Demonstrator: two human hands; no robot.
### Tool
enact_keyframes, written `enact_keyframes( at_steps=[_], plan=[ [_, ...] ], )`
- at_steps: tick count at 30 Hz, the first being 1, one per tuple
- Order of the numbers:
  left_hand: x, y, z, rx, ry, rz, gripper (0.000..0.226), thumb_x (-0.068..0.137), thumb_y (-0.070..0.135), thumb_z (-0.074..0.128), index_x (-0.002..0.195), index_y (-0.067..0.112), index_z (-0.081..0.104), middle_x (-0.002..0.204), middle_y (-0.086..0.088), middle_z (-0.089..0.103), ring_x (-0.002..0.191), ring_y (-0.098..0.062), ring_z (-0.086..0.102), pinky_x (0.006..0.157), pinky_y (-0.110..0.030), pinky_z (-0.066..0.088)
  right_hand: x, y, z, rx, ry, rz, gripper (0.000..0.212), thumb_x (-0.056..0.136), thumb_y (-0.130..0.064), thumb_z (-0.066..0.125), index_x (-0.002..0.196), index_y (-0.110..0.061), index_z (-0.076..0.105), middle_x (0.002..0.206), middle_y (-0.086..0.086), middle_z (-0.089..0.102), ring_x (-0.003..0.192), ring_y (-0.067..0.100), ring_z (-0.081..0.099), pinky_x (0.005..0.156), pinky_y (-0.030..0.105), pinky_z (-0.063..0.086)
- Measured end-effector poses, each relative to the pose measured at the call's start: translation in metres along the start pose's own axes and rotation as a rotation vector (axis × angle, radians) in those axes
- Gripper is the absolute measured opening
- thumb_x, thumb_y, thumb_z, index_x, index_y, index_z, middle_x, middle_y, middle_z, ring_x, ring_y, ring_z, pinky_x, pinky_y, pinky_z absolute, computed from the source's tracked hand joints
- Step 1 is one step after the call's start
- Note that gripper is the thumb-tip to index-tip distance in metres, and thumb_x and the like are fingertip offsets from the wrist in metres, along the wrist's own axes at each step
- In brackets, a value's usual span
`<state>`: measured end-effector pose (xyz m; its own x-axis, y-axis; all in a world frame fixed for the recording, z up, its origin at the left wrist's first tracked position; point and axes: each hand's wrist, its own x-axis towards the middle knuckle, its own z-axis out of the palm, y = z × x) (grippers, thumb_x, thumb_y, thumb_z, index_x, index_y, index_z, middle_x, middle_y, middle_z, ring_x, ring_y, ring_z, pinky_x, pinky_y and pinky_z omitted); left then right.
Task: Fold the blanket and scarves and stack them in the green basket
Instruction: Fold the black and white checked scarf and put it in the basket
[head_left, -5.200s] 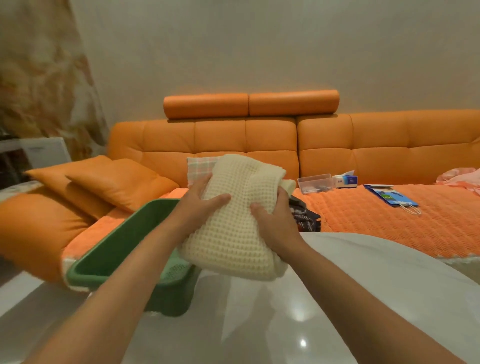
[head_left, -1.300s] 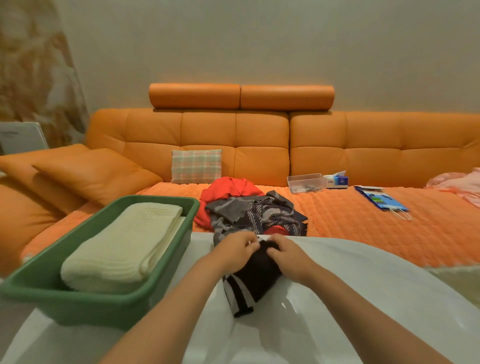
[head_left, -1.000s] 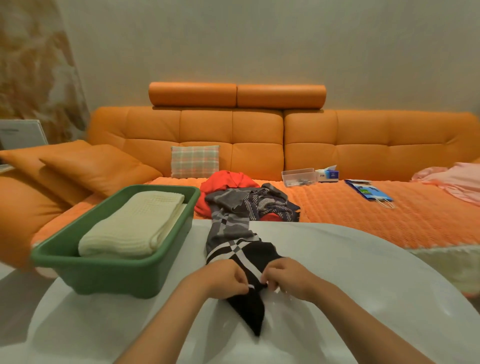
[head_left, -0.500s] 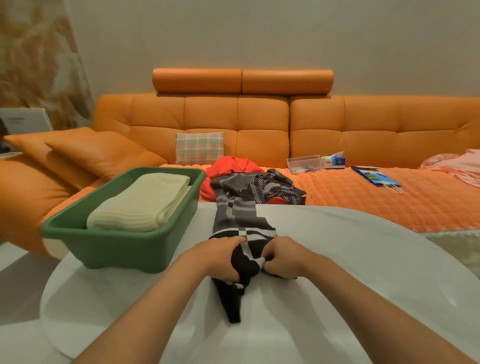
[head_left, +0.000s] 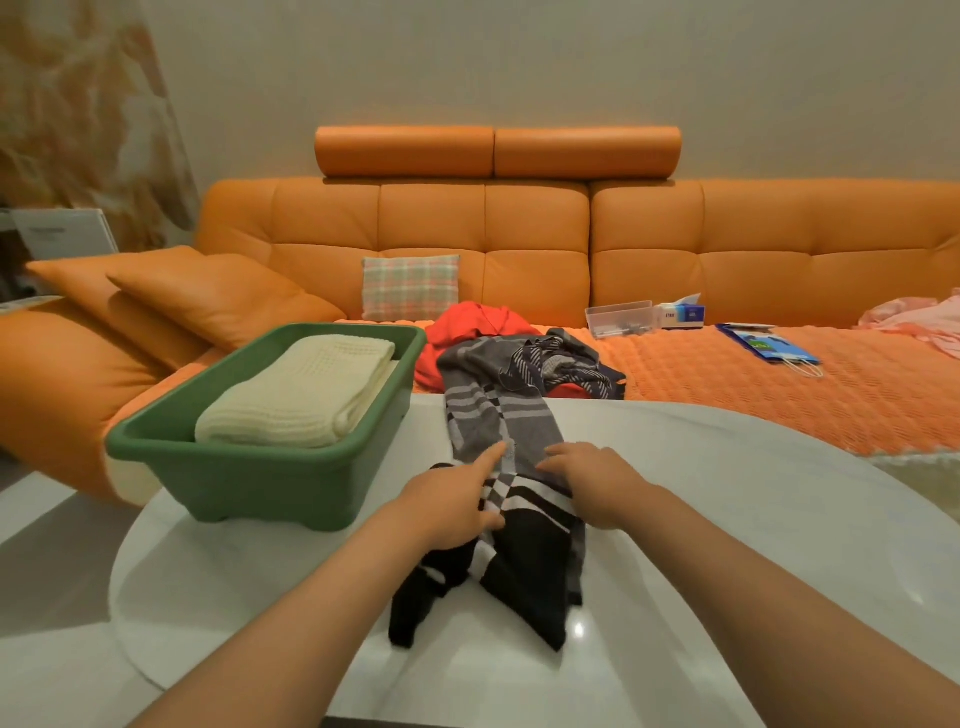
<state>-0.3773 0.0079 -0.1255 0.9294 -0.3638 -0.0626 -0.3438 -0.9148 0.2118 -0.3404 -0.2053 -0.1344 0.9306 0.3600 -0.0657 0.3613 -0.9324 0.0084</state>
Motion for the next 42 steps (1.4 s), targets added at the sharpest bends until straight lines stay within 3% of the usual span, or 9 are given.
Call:
enact_keyframes(
  at_steps=[5,10,13,18,22,27,31,37,42],
  plan=[
    [0.006,-0.001,-0.016,0.226,0.154,0.079,0.025,0.094,0.028,0.049,0.115,0.03,0.063,0.111,0.0,0.057,0.106,-0.027,0.059,0.072,-0.034,0.044,0.014,0.006,0.006,-0.114,-0.034,-0.121,0.058,0.098,-0.009,0.05,0.147,-0.04,0.043,0.164,-0.005,0.021,0.151,0.021,0.017,0.113,0.046,0.031],
    [-0.021,-0.007,-0.062,0.212,0.77,0.205,0.02,0.084,0.025,0.054,0.097,0.028,0.068,0.091,0.007,0.057,0.081,-0.018,0.059,0.053,-0.024,0.025,0.023,-0.002,0.009,0.098,0.124,-0.119,0.022,0.098,-0.024,0.057,0.116,-0.022,0.069,0.121,0.003,0.067,0.115,0.027,0.059,0.092,0.036,0.048],
    [-0.031,-0.017,-0.076,0.206,0.866,0.317,0.022,0.077,0.017,0.056,0.091,0.026,0.07,0.08,0.01,0.049,0.074,-0.015,0.049,0.054,-0.021,0.026,0.021,0.004,0.004,0.35,0.165,0.046,0.022,0.1,-0.029,0.052,0.113,-0.019,0.067,0.109,0.007,0.069,0.1,0.028,0.062,0.088,0.041,0.049],
    [-0.039,-0.013,-0.066,-0.232,0.152,0.247,0.036,0.071,-0.003,0.047,0.063,0.023,0.07,0.092,0.011,0.064,0.087,-0.009,0.058,0.079,-0.018,0.043,-0.014,0.043,-0.017,0.042,0.319,0.21,0.021,0.105,-0.033,0.038,0.107,-0.024,0.057,0.097,0.005,0.067,0.084,0.027,0.06,0.076,0.041,0.053],
    [-0.044,0.004,-0.06,-0.307,-0.479,-0.197,0.033,0.081,0.016,0.047,0.079,0.004,0.077,0.081,-0.001,0.075,0.076,-0.023,0.07,0.078,-0.03,0.055,-0.055,0.065,-0.038,-0.12,-0.066,0.431,0.025,0.095,-0.035,0.055,0.116,-0.022,0.062,0.098,-0.001,0.063,0.094,0.021,0.063,0.087,0.036,0.055],
    [-0.034,0.042,-0.046,-0.021,-0.246,-0.026,0.032,0.084,0.059,0.059,0.101,0.032,0.064,0.106,0.011,0.068,0.091,-0.012,0.066,0.081,-0.032,0.053,-0.096,0.063,-0.045,0.109,-0.466,0.473,0.038,0.085,-0.04,0.063,0.113,-0.015,0.062,0.109,0.007,0.066,0.098,0.024,0.067,0.091,0.037,0.056],
    [-0.025,0.071,-0.021,0.101,-0.416,0.033,0.058,0.081,0.054,0.071,0.132,0.036,0.049,0.127,0.009,0.057,0.107,-0.015,0.054,0.086,-0.032,0.043,-0.093,0.06,-0.037,0.345,-0.256,0.347,0.029,0.088,-0.027,0.053,0.105,-0.012,0.07,0.101,0.005,0.065,0.091,0.021,0.064,0.089,0.042,0.057],
    [0.0,0.074,-0.019,0.116,-0.204,0.075,0.025,0.091,0.02,0.062,0.114,0.03,0.069,0.117,0.001,0.065,0.103,-0.02,0.058,0.083,-0.03,0.044,-0.076,0.066,-0.008,0.131,-0.102,0.103,0.063,0.097,-0.005,0.046,0.145,-0.046,0.042,0.154,-0.003,0.036,0.135,0.026,0.041,0.109,0.043,0.04],
    [0.008,0.043,-0.042,-0.177,0.459,0.112,0.036,0.097,0.003,0.048,0.119,0.021,0.071,0.102,-0.002,0.056,0.098,-0.019,0.053,0.086,-0.021,0.036,-0.061,0.072,-0.018,0.059,-0.219,0.349,0.049,0.093,-0.016,0.064,0.14,-0.026,0.054,0.127,0.006,0.057,0.115,0.028,0.059,0.098,0.037,0.049]
  ],
)
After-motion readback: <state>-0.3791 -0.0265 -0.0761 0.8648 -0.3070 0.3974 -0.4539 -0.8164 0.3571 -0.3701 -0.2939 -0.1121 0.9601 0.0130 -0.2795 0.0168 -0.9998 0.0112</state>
